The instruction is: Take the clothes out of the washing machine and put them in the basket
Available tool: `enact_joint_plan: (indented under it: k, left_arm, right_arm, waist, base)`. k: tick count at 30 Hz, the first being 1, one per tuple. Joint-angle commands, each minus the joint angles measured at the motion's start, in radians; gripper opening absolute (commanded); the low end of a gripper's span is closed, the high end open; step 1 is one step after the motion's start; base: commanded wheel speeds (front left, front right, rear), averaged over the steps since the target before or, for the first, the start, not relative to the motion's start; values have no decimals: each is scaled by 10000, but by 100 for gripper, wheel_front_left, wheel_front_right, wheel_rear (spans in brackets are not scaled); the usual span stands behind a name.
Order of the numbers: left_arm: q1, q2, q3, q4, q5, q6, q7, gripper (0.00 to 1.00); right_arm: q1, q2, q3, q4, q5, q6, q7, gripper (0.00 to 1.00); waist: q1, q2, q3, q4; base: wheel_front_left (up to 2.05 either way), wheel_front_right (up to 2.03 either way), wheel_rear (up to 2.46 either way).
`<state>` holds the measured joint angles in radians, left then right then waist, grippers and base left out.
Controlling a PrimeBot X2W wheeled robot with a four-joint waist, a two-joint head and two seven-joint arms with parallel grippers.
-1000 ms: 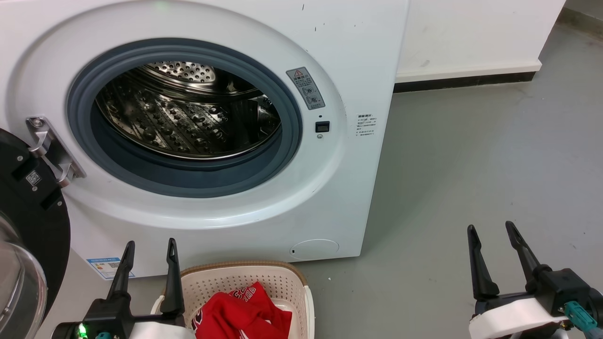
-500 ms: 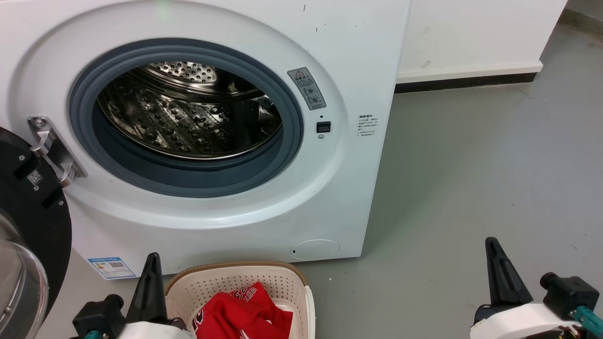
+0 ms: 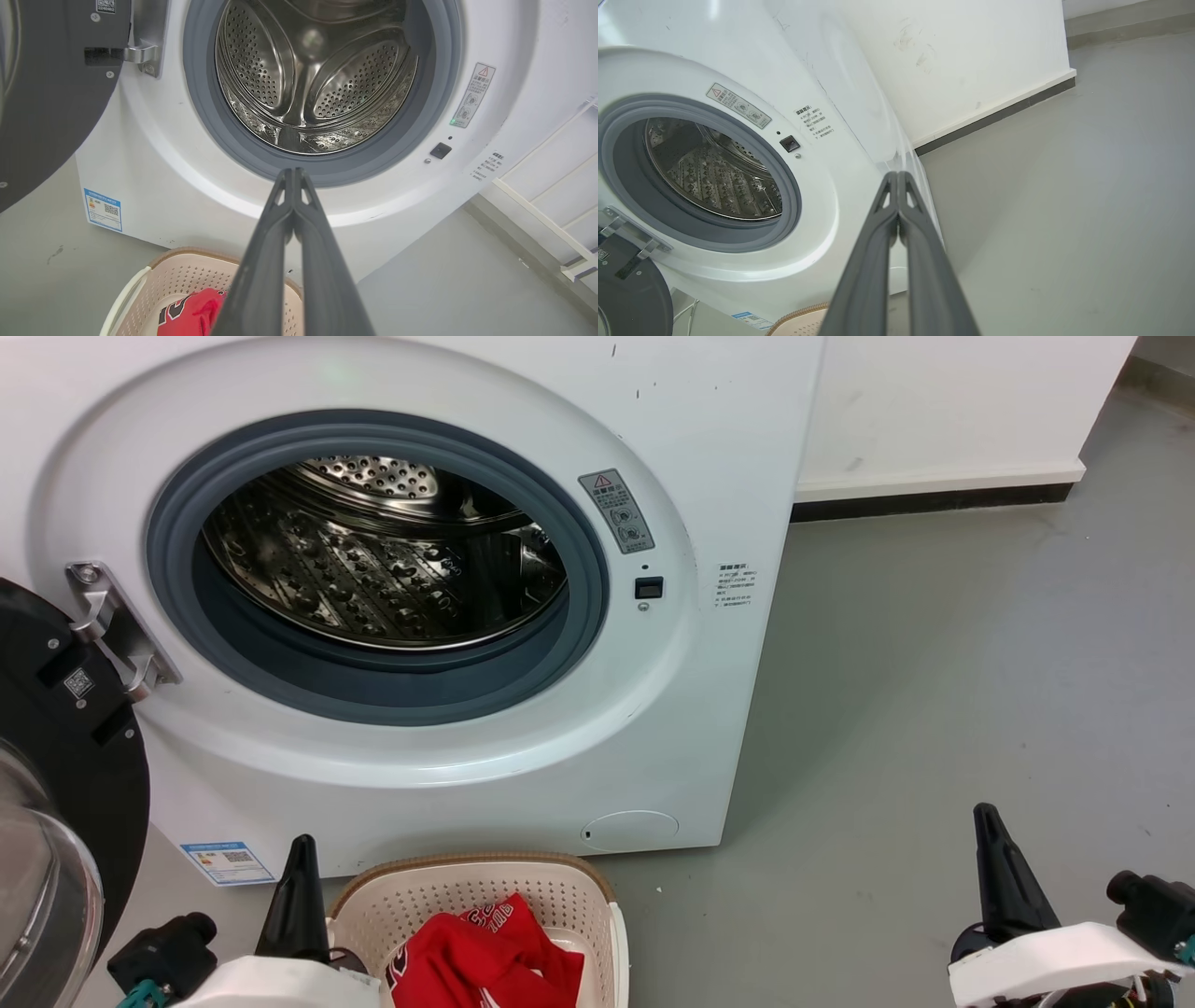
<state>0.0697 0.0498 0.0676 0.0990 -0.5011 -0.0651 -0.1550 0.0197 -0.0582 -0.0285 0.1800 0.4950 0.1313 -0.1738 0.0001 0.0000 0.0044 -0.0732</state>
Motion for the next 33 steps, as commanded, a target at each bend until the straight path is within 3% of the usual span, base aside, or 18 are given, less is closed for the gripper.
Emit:
enact_joint_plan:
  k: [1, 33]
  left_arm:
    - [-374, 11, 46, -58, -527, -61, 109, 0]
    - [-1008, 10, 235, 579, -5012, -333, 1205, 0]
  right_arm:
    - [-372, -76, -38, -81, 567, -2, 110, 0]
    - [-790, -140, -228, 212, 5196, -4, 1159, 0]
  waist:
    - [0, 0, -1, 15]
    - [0, 0, -4, 243]
  base:
    - [0, 0, 0]
    - [0, 0, 0]
